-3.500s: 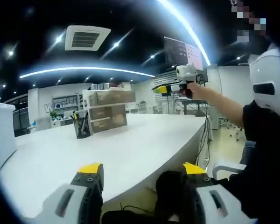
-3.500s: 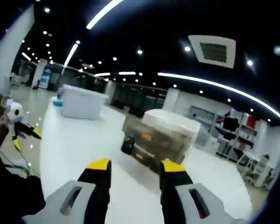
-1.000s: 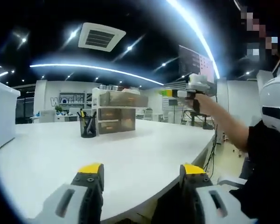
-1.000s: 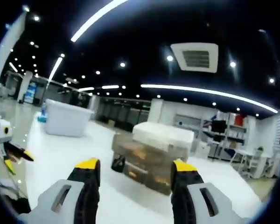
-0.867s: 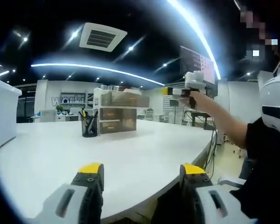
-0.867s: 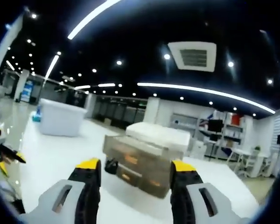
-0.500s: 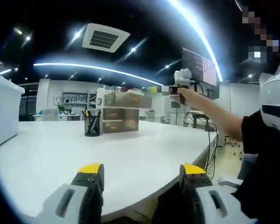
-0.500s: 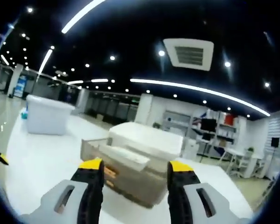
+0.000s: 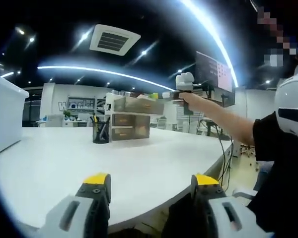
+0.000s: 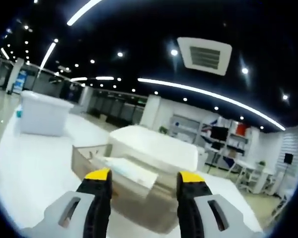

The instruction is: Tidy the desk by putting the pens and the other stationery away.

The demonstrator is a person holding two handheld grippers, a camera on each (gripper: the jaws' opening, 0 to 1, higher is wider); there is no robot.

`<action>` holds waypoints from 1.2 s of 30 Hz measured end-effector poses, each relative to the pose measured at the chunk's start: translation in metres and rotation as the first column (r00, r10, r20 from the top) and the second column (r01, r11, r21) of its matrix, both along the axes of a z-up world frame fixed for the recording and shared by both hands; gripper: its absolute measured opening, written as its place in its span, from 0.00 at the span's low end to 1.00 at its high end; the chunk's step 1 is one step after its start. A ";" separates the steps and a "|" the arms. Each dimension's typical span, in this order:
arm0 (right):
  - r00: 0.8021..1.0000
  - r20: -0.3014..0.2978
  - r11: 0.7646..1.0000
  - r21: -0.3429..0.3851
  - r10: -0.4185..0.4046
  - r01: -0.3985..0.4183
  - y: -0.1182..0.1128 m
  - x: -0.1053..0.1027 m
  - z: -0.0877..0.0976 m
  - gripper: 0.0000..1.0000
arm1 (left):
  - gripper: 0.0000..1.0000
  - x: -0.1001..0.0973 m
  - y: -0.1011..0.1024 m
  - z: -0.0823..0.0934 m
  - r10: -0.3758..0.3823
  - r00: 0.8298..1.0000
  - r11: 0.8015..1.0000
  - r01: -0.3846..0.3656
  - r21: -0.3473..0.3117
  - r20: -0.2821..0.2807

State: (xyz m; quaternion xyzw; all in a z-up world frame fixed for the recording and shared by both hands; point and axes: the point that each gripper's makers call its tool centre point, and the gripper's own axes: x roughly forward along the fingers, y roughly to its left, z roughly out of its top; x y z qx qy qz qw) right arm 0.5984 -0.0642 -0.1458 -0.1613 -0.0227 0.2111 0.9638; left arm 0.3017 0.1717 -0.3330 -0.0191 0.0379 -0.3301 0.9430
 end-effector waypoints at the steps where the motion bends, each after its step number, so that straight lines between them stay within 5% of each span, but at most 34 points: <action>1: 1.000 0.001 1.000 0.001 0.004 -0.004 0.006 -0.003 0.000 0.51 | 0.65 0.000 0.000 0.000 0.000 1.000 1.000 0.000 -0.001 -0.001; 8: 1.000 -0.011 1.000 0.011 0.020 -0.020 0.012 0.004 0.000 0.56 | 0.65 0.000 0.000 -0.002 -0.004 1.000 1.000 0.004 -0.003 -0.003; 14: 1.000 -0.007 0.998 -0.064 -0.013 0.012 0.007 0.013 -0.004 0.45 | 0.65 0.000 0.002 -0.002 0.001 1.000 1.000 -0.001 -0.006 -0.005; 26: 1.000 0.007 1.000 -0.025 0.010 -0.010 0.007 -0.011 0.005 0.47 | 0.65 0.001 0.001 -0.002 0.003 1.000 1.000 -0.003 -0.005 -0.007; 36: 0.996 -0.020 0.995 0.040 0.092 -0.091 0.012 -0.043 -0.012 0.56 | 0.65 0.001 -0.004 -0.001 -0.002 1.000 1.000 0.002 0.000 -0.006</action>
